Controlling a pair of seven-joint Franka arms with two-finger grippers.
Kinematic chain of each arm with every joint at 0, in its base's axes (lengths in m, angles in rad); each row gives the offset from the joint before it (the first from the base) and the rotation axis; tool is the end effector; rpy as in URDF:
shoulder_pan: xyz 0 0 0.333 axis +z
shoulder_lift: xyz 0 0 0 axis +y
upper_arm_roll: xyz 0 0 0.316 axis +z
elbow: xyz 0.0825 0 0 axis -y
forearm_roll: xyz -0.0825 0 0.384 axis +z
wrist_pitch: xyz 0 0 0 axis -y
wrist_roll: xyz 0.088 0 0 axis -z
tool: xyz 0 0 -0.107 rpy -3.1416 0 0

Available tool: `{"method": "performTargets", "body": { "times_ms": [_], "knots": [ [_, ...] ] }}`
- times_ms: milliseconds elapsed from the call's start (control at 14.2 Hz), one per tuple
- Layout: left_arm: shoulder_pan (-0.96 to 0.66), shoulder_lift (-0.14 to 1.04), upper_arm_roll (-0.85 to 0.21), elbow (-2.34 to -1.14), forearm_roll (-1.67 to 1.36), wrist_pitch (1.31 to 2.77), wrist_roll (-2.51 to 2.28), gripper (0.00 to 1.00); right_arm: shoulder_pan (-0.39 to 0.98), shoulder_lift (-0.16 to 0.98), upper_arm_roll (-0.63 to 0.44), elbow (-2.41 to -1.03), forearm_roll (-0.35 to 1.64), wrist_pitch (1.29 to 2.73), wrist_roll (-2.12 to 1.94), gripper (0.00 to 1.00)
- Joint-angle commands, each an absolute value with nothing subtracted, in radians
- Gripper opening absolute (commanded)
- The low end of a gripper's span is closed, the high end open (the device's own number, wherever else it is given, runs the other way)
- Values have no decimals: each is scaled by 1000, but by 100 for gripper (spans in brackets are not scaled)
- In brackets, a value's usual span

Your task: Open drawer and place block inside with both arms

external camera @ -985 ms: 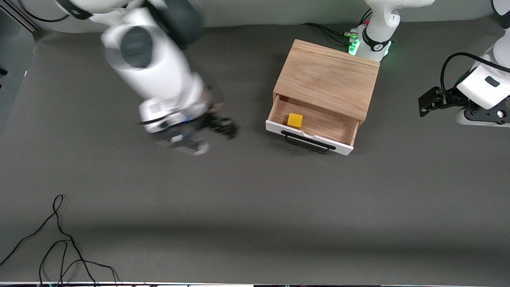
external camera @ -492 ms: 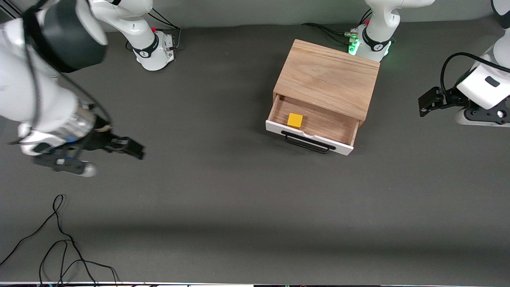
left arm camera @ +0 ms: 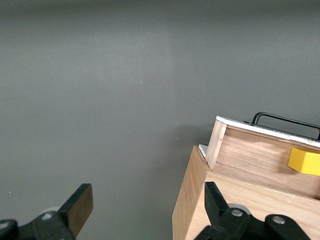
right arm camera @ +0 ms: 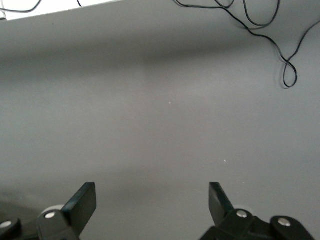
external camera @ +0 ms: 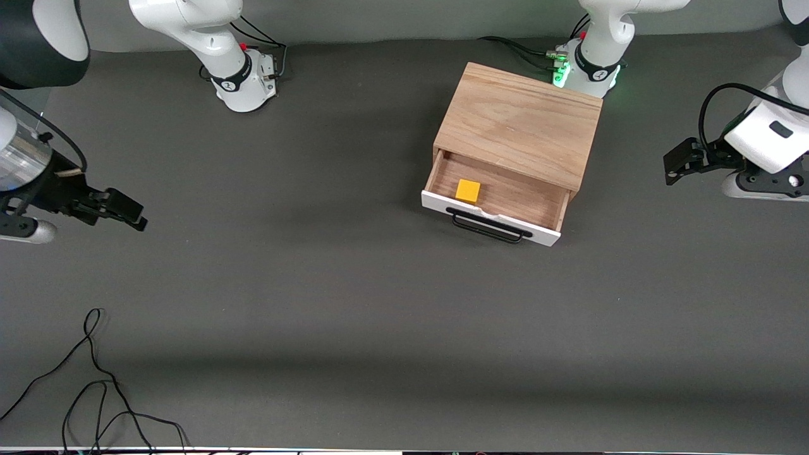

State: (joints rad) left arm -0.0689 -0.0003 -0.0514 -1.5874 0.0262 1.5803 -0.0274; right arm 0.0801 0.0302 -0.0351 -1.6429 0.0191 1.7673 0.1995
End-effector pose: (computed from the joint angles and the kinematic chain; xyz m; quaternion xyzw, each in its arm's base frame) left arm 0.5513 -0.0638 0.6177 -0.9988 0.0466 0.0024 0.0133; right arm 0.5794 0.0281 0.5910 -0.9958 0.0785 -0.0457 0.0146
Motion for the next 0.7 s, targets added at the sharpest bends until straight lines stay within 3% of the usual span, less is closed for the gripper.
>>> {"method": "performTargets", "body": {
  "times_ms": [0,281,633],
  "knots": [
    [-75,-6,-44,-1589,28,1582,-12,99,87,-3,-37,-1671,38,1743,143,100],
    [-75,-6,-44,-1588,28,1582,-12,99,90,0,-32,-1600,37,1599,123,100],
    [-75,-6,-44,-1589,28,1582,-12,99,91,21,-34,-1579,40,1603,115,100]
  ]
}}
